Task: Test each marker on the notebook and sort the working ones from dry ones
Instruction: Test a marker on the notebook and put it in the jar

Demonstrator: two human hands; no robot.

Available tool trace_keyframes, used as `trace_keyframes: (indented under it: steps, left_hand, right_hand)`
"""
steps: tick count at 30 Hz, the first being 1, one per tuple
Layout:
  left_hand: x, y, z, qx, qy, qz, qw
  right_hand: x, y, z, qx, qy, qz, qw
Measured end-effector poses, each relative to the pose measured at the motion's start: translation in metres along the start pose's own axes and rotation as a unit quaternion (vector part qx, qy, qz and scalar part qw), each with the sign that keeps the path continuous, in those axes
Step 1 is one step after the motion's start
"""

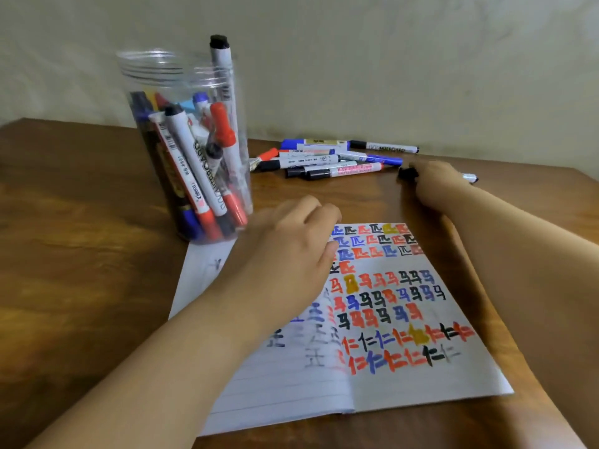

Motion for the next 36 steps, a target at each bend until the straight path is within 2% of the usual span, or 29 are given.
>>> trace_keyframes:
  steps: [5,9,13,16,18,20,22,27,30,36]
  left_hand:
    - [0.0,0.001,0.0,0.003,-0.009,-0.02,1.0]
    - [-0.004,0.004,-0.001,-0.007,-0.016,-0.02,1.0]
    - [-0.015,0.008,0.0,-0.022,-0.016,-0.044,0.999]
    - [-0.025,0.01,0.003,0.02,0.008,-0.107,0.994]
    - [-0.033,0.009,0.005,0.087,0.007,-0.121,0.989]
    - [-0.04,0.009,0.005,0.154,-0.002,-0.12,0.981]
    - [-0.043,0.01,0.0,0.189,-0.002,-0.127,0.974]
    - [-0.046,0.007,-0.019,0.156,-0.009,-0.174,0.972]
    - [-0.038,0.006,-0.025,0.15,-0.023,-0.219,0.964]
    - [-0.031,0.005,-0.028,0.166,-0.046,-0.247,0.953]
  right_hand:
    - [-0.004,0.013,-0.015,-0.03,0.009,0.073,0.997]
    - [0.004,0.038,-0.074,-0.061,0.126,0.155,0.978]
    - [0.01,0.063,-0.158,-0.038,0.238,0.151,0.959]
    - [0.014,0.072,-0.211,-0.01,0.271,0.16,0.949]
    - [0.017,0.07,-0.233,-0.002,0.292,0.158,0.943]
    - [0.019,0.065,-0.246,-0.018,0.298,0.126,0.946]
    - [0.021,0.059,-0.253,-0.039,0.29,0.085,0.953]
    - [0.029,0.045,-0.27,-0.061,0.308,0.021,0.949]
    - [0.027,0.041,-0.271,-0.105,0.304,0.014,0.947]
    - [0.028,0.035,-0.274,-0.06,0.316,-0.002,0.947]
Point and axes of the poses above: each hand's wrist, its own z-axis towards the middle knuckle, its own y-axis out of the back of the hand, x = y × z, the point moved 2 cm from there along z, towards the middle knuckle, and after that the axes turned 11 degrees about -y, right-handed, at the moved point
